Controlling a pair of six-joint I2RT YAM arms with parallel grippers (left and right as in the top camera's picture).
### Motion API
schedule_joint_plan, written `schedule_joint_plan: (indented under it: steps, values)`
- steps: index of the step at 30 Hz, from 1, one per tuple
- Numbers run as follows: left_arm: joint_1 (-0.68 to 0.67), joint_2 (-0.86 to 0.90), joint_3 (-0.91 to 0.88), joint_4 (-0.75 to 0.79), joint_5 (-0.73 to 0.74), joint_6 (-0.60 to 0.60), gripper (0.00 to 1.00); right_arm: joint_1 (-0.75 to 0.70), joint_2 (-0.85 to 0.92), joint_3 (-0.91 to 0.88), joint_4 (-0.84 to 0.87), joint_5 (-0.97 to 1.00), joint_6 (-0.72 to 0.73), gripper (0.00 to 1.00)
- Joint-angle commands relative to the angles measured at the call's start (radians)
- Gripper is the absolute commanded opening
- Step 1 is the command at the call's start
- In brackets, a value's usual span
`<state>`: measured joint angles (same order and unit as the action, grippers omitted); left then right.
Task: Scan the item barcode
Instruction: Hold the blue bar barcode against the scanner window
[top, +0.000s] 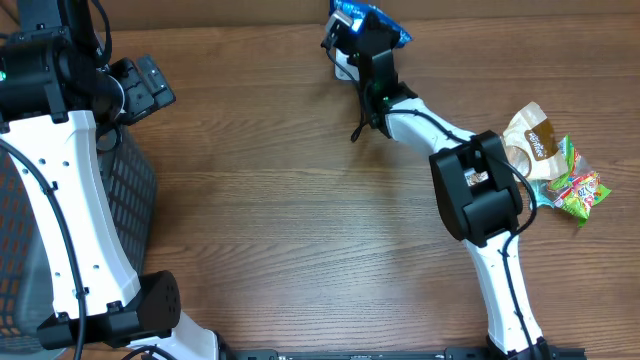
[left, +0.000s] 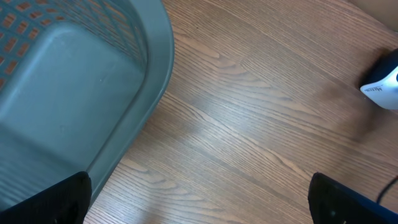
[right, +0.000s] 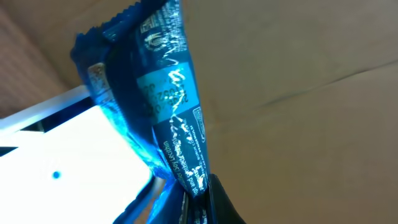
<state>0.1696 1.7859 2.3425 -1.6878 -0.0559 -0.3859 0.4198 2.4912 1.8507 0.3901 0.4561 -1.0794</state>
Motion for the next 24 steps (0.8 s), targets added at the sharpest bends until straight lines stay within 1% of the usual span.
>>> schedule_joint_plan:
  steps: [1,4,7,24]
  values:
    - [-0.008,0.008,-0.001,-0.002,0.001,0.004,1.0,0.003,0.025,0.016,0.07,0.047,0.002,0.04]
    - [-0.008,0.008,-0.001,-0.002,0.001,0.005,0.99,0.003,0.039,0.016,0.106,0.131,0.046,0.04]
    - [-0.008,0.008,-0.001,-0.002,0.001,0.005,0.99,0.003,0.039,0.016,0.106,0.149,0.111,0.04]
    - [-0.008,0.008,-0.001,-0.002,0.001,0.004,1.0,0.004,0.039,0.016,0.102,0.15,0.111,0.04]
